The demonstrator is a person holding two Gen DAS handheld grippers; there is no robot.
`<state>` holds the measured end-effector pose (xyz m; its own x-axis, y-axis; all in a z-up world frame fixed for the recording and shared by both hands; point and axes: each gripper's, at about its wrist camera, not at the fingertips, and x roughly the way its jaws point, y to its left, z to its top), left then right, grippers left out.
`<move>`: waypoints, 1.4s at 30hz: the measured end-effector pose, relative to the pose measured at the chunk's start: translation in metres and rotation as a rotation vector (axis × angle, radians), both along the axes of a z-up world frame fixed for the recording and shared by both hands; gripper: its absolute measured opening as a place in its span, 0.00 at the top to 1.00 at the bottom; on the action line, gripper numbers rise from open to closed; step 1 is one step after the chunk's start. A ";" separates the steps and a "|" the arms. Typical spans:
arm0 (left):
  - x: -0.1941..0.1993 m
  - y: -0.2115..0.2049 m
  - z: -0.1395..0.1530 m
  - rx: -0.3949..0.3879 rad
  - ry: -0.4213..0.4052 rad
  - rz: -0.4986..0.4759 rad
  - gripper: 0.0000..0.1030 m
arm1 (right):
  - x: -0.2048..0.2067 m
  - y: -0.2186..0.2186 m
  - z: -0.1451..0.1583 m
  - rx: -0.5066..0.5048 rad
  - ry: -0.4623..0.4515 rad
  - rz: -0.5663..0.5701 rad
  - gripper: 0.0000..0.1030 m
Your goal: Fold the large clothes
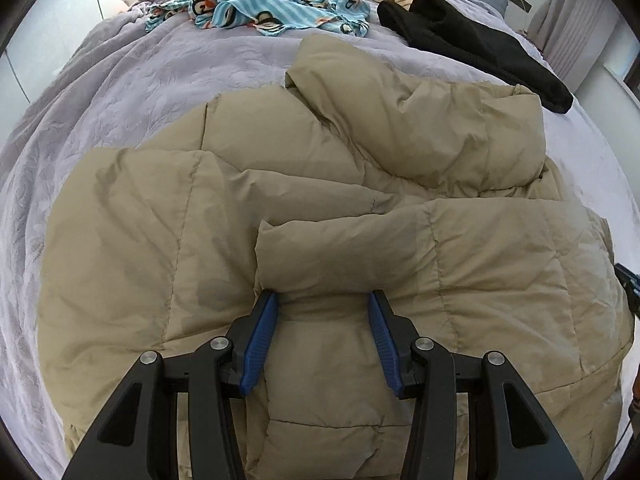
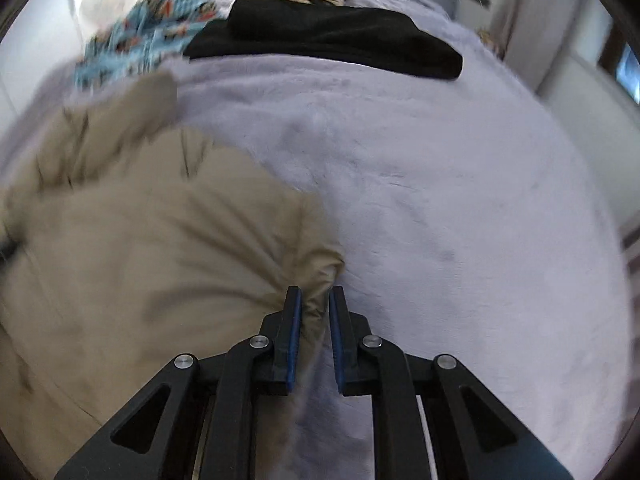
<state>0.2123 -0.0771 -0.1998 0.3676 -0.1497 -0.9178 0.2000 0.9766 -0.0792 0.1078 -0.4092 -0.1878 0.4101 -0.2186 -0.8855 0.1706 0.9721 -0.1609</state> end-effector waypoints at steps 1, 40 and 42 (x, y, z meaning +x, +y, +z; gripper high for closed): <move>0.000 -0.001 0.000 0.007 0.000 -0.001 0.52 | -0.004 -0.006 -0.001 -0.012 0.018 -0.012 0.85; -0.093 0.048 0.033 0.098 0.092 0.092 0.52 | -0.131 -0.017 0.015 0.683 0.026 -0.324 0.85; -0.103 0.045 0.034 0.103 0.102 0.089 0.52 | -0.135 -0.012 0.015 0.683 0.041 -0.315 0.85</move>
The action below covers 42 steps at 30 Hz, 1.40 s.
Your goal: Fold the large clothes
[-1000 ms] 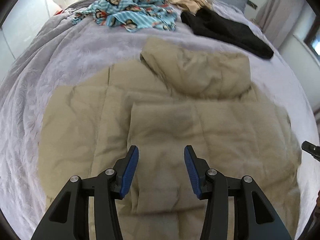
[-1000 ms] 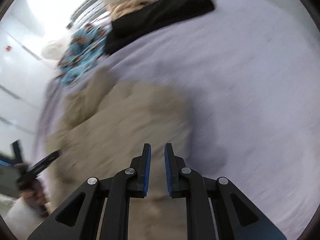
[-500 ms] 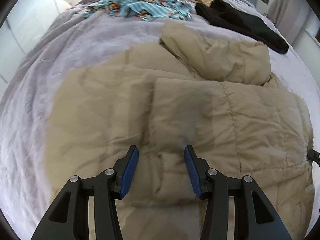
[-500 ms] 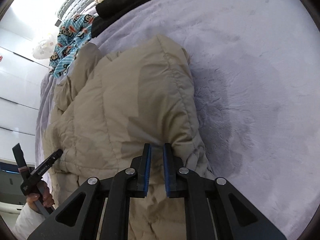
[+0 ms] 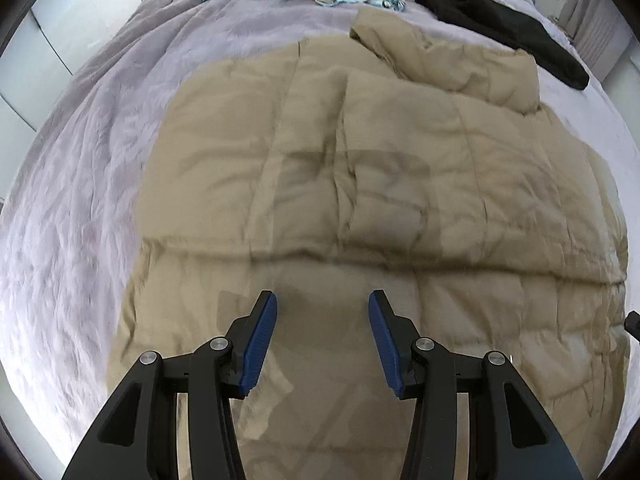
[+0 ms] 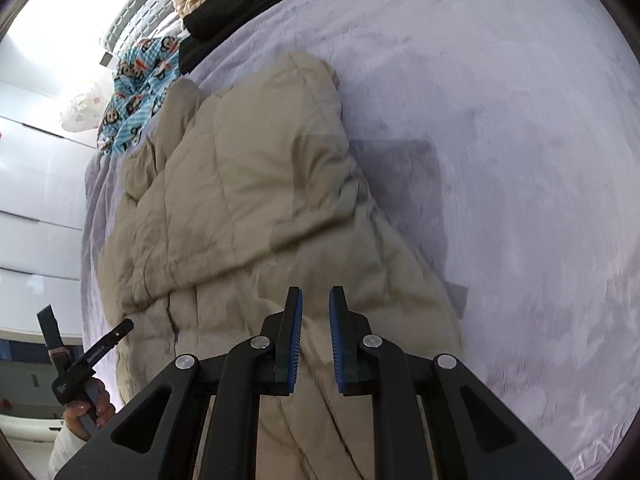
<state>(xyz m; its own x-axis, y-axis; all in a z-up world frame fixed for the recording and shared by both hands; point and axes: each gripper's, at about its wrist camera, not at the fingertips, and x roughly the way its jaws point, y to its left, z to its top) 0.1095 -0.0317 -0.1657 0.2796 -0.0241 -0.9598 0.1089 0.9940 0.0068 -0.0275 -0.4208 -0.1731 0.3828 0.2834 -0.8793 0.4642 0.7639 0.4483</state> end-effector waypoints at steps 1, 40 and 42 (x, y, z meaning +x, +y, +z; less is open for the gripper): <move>-0.004 -0.002 0.001 -0.003 0.002 -0.006 0.52 | -0.003 0.003 -0.001 0.008 0.006 0.007 0.85; -0.169 0.074 0.046 0.029 0.057 -0.053 0.00 | -0.148 0.125 0.039 0.049 0.031 -0.077 0.16; -0.176 0.081 0.048 0.033 0.067 -0.050 0.00 | -0.154 0.128 0.043 0.056 0.031 -0.087 0.16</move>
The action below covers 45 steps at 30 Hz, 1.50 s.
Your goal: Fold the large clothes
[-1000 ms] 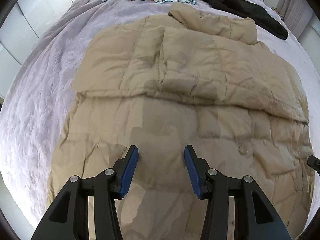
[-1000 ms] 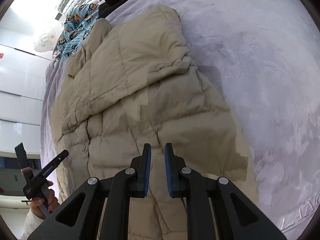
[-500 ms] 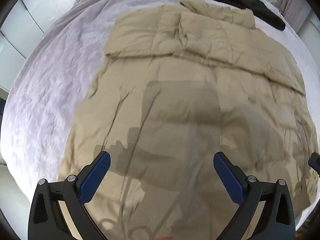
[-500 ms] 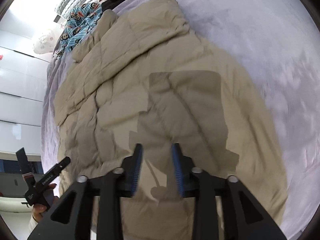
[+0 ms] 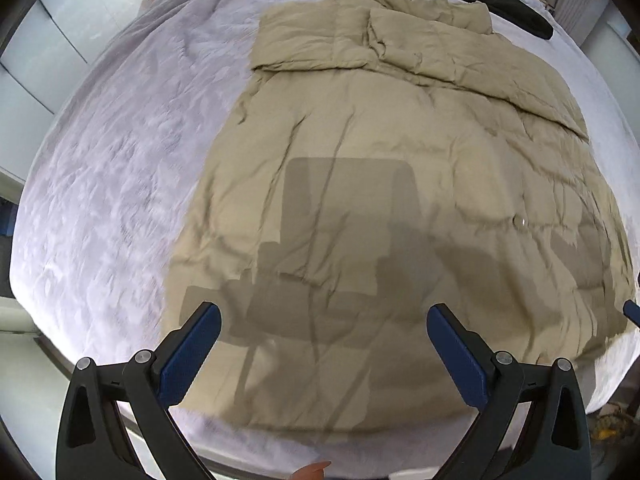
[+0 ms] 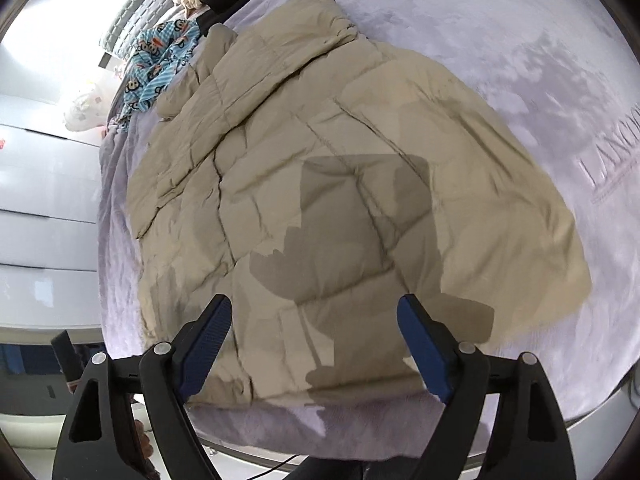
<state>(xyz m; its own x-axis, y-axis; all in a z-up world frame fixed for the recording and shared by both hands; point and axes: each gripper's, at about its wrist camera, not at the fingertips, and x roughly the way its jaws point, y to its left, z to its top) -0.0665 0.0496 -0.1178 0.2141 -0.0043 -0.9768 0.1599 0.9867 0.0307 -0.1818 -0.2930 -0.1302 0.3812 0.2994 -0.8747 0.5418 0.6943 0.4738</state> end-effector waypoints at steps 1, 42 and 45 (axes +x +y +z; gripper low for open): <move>-0.004 0.004 0.002 0.003 0.003 0.007 0.00 | -0.003 0.001 0.001 0.004 0.002 -0.005 0.16; -0.052 0.084 -0.053 -0.438 0.245 0.374 0.00 | -0.072 -0.072 -0.075 0.283 0.128 -0.322 0.12; -0.046 0.087 -0.057 -0.486 0.235 0.405 0.00 | -0.069 -0.074 -0.077 0.331 0.093 -0.367 0.12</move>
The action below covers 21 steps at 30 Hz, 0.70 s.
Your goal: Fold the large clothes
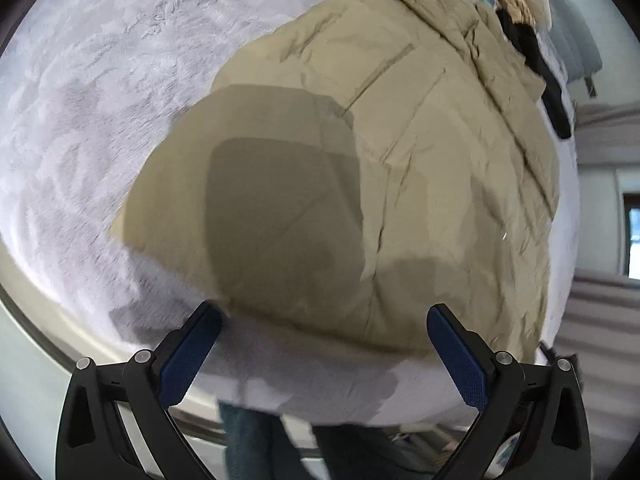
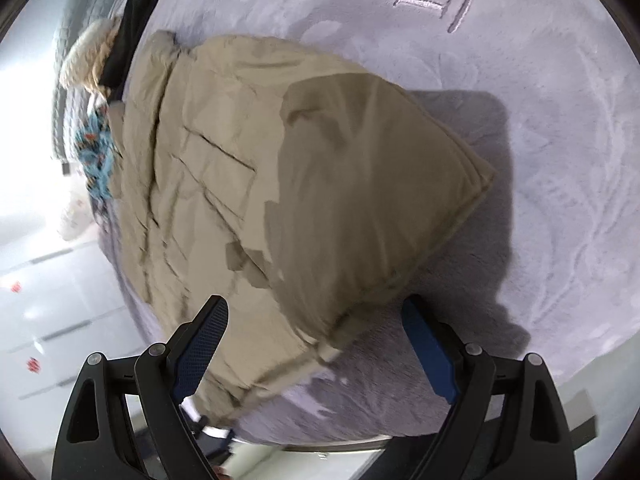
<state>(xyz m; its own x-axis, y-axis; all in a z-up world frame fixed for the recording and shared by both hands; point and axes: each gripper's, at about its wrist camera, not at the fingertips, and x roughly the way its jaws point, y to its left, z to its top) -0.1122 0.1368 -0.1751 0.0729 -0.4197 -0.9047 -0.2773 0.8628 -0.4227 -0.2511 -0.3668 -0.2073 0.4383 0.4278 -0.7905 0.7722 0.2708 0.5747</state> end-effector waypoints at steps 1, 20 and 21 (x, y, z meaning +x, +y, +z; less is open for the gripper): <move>0.003 0.000 -0.001 -0.013 -0.002 0.014 0.00 | 0.001 -0.002 -0.002 0.022 -0.017 -0.018 0.12; 0.052 -0.007 0.062 -0.072 -0.224 -0.109 0.83 | 0.017 0.001 0.011 0.037 -0.066 -0.053 0.91; 0.054 -0.008 0.068 -0.070 -0.237 -0.115 0.83 | 0.021 0.002 0.018 0.015 -0.082 -0.039 0.92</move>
<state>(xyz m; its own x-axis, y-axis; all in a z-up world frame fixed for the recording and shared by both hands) -0.0581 0.1291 -0.1069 0.2275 -0.4984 -0.8365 -0.0653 0.8493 -0.5238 -0.2297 -0.3645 -0.1894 0.5176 0.4209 -0.7450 0.7322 0.2325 0.6401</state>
